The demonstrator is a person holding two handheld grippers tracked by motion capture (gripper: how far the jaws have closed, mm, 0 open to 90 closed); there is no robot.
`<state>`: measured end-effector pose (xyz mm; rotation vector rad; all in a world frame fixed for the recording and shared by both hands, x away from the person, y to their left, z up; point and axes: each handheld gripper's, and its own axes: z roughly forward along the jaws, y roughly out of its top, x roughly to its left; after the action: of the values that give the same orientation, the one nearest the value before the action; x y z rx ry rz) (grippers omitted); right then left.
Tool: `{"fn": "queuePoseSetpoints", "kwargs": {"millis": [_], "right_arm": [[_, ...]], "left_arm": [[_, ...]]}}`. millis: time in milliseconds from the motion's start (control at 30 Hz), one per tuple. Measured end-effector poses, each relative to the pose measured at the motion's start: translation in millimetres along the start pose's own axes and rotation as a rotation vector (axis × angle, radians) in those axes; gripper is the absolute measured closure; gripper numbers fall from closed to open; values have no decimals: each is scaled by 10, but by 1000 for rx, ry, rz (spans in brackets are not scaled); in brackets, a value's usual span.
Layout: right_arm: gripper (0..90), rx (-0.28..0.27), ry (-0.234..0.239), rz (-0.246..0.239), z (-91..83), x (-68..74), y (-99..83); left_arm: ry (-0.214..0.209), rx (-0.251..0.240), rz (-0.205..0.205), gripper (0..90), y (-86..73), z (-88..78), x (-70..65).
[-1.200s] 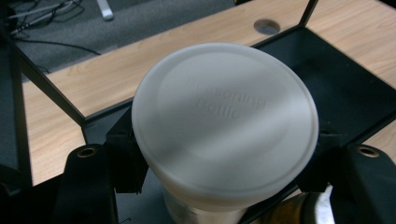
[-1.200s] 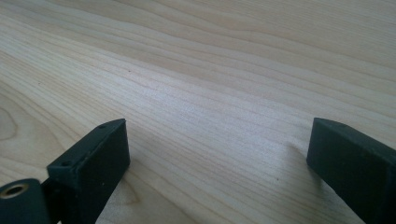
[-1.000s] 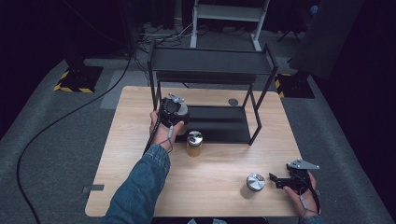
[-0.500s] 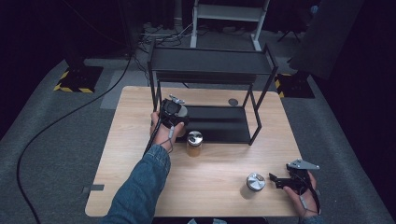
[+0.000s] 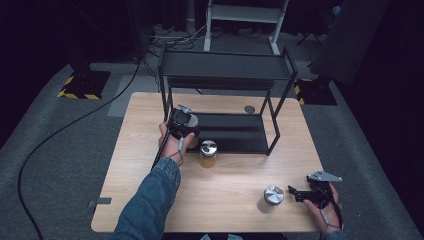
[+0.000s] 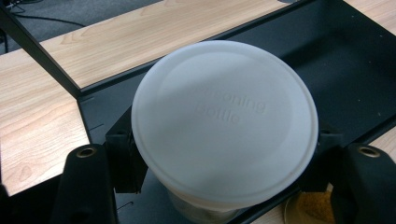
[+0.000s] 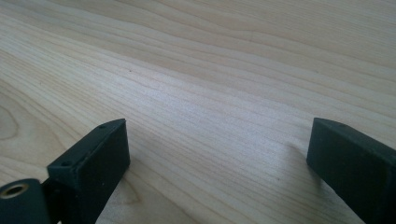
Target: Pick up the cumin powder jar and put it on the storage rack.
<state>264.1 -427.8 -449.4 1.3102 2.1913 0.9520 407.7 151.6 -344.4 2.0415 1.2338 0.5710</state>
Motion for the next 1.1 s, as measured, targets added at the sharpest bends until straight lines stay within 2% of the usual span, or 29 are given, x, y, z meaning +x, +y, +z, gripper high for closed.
{"fn": "queuePoseSetpoints", "kwargs": {"millis": [67,167,267,433,533,767,933,1100], "right_arm": [[58,0,0,0,0,0,0],[58,0,0,0,0,0,0],[58,0,0,0,0,0,0],[58,0,0,0,0,0,0],[58,0,0,0,0,0,1],[57,1,-1,-1,1,0,3],[57,3,-2,-1,1,3,8],[57,7,3,-8,12,-12,26]], "left_arm": [[9,-14,21,320,-21,-17,-23],[-8,-47,4,211,-57,-61,-1],[-18,-77,1,166,-86,-141,17],[-22,-123,-18,151,-154,-329,45],[-16,-150,-7,148,-200,-465,49],[-14,-222,-15,156,-374,-769,54],[-12,-254,-22,156,-516,-973,65],[-1,-264,-29,157,-666,-1128,51]]}}
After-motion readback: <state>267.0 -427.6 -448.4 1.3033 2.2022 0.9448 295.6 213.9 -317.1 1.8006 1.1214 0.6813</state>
